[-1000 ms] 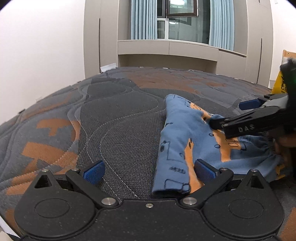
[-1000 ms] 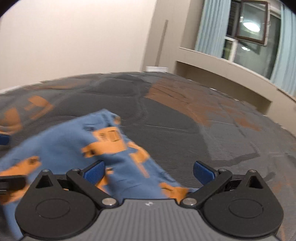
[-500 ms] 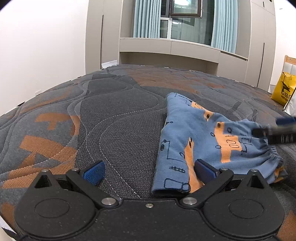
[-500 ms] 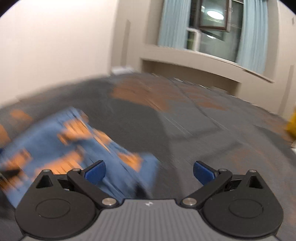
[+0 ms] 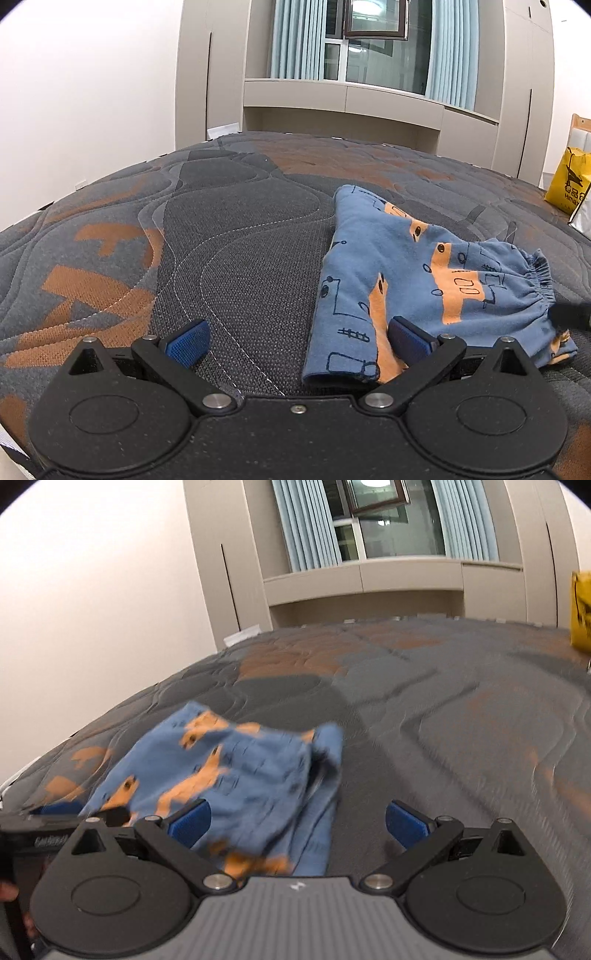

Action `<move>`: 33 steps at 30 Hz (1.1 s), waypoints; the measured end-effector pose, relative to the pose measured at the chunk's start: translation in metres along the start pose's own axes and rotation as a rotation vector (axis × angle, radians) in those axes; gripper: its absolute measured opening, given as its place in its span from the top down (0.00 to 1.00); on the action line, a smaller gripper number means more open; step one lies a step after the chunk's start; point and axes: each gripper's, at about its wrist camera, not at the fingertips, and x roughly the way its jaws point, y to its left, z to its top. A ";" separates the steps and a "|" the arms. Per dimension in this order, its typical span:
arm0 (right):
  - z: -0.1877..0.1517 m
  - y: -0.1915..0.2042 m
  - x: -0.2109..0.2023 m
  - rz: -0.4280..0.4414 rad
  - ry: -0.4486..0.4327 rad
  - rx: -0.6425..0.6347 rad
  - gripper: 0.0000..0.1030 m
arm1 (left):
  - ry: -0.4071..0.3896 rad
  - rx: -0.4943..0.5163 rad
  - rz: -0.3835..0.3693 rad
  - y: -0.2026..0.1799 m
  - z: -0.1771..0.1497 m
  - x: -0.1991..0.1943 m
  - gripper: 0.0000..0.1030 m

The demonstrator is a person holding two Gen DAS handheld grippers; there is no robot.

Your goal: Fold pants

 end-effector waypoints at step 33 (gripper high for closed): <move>-0.025 -0.019 -0.013 0.045 -0.059 0.173 0.01 | -0.077 0.049 -0.006 -0.004 -0.011 -0.012 0.00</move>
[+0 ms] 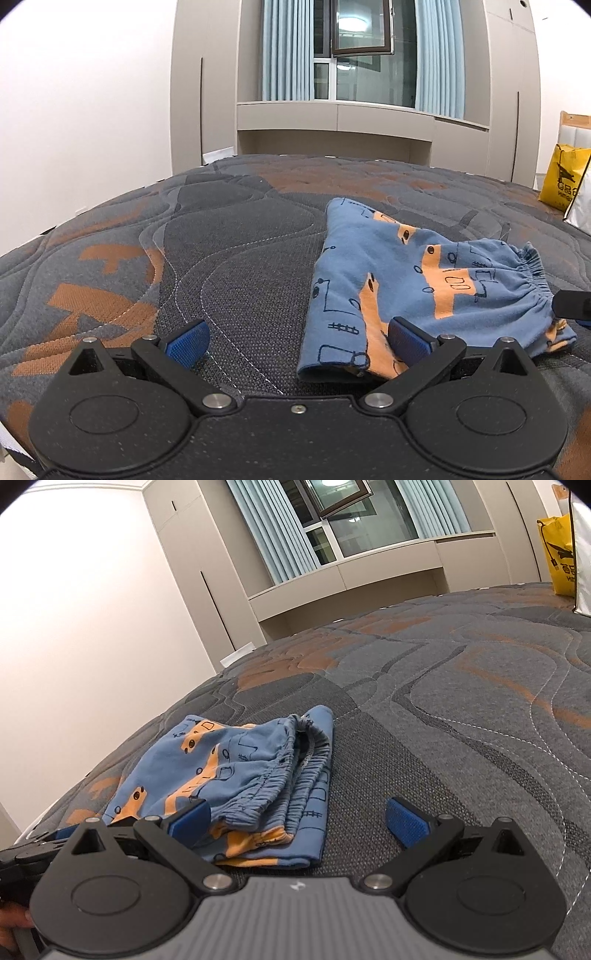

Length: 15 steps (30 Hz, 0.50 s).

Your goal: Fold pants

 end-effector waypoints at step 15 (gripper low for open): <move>-0.003 0.003 -0.005 -0.007 -0.023 0.007 0.00 | 0.037 -0.044 -0.014 0.003 0.011 0.001 0.01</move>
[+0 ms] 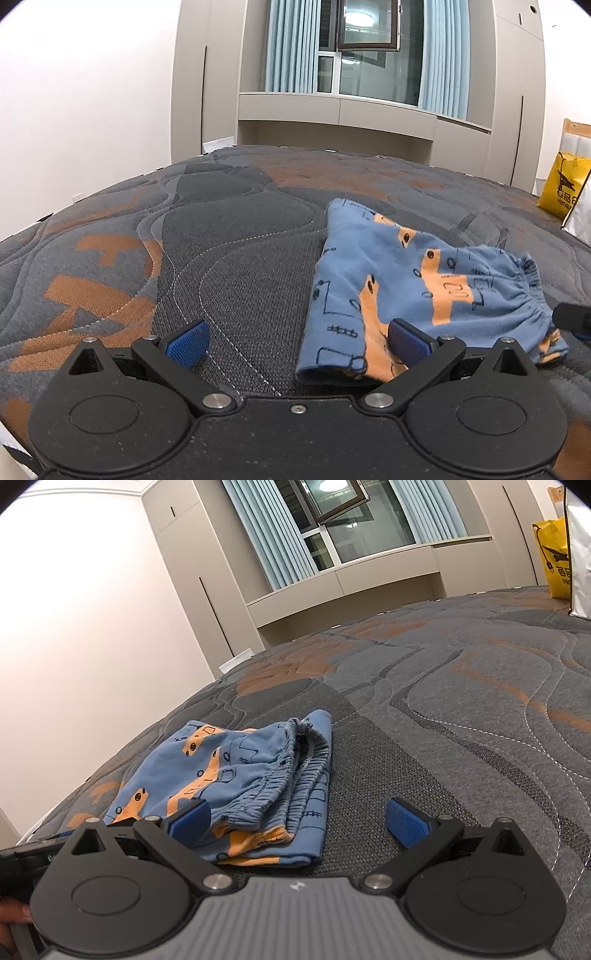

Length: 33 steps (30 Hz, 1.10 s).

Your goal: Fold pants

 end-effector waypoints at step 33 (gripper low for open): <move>0.060 -0.013 0.099 0.114 0.139 -0.066 0.00 | 0.112 -0.045 -0.098 -0.003 0.022 0.055 0.00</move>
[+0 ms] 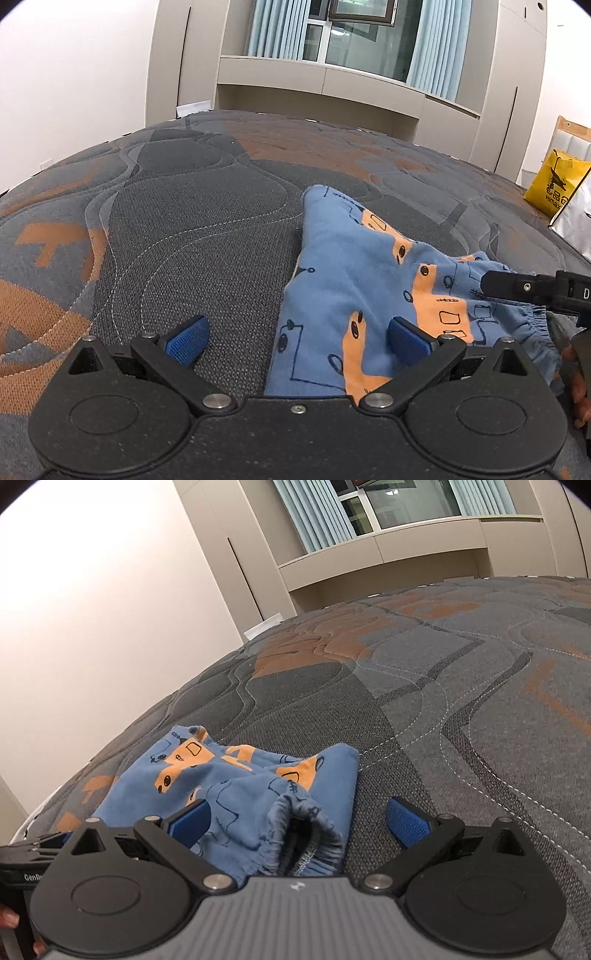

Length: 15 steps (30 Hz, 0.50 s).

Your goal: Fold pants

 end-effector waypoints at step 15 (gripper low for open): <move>0.001 -0.011 -0.005 0.061 -0.019 0.066 0.01 | 0.004 -0.014 0.037 -0.006 0.002 -0.009 0.00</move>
